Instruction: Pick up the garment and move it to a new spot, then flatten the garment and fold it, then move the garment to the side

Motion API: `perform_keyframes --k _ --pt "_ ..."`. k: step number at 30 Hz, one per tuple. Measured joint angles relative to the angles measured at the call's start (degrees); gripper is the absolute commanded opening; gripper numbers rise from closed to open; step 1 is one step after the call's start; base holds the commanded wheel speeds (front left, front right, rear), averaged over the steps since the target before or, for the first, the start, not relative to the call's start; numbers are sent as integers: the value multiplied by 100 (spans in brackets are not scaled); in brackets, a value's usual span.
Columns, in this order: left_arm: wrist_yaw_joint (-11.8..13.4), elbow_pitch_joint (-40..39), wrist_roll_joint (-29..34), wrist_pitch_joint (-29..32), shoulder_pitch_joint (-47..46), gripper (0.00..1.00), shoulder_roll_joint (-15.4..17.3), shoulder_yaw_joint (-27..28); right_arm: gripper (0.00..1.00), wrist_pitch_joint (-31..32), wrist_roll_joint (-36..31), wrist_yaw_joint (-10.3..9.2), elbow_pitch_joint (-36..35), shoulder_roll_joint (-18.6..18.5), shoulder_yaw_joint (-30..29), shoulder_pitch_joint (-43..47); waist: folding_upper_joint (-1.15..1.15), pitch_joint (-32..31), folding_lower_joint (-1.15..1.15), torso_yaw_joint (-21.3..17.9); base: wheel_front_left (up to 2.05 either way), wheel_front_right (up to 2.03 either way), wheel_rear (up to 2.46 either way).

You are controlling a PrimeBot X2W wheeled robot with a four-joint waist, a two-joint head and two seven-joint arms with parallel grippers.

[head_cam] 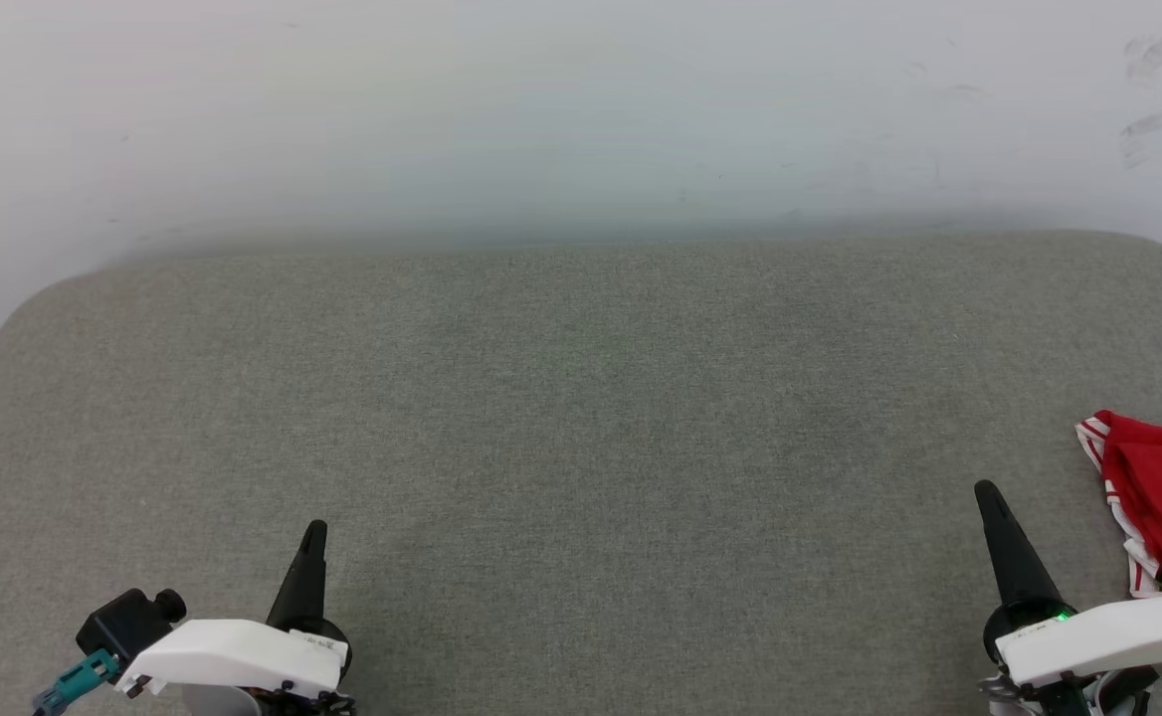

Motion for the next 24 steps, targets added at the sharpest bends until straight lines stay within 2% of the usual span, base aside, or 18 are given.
perform_keyframes --k 24 --pt "-151 42 -1299 378 -171 0 -114 302 0 118 1497 0 300 -5 -63 -216 0 7 0 35 0 0 0"
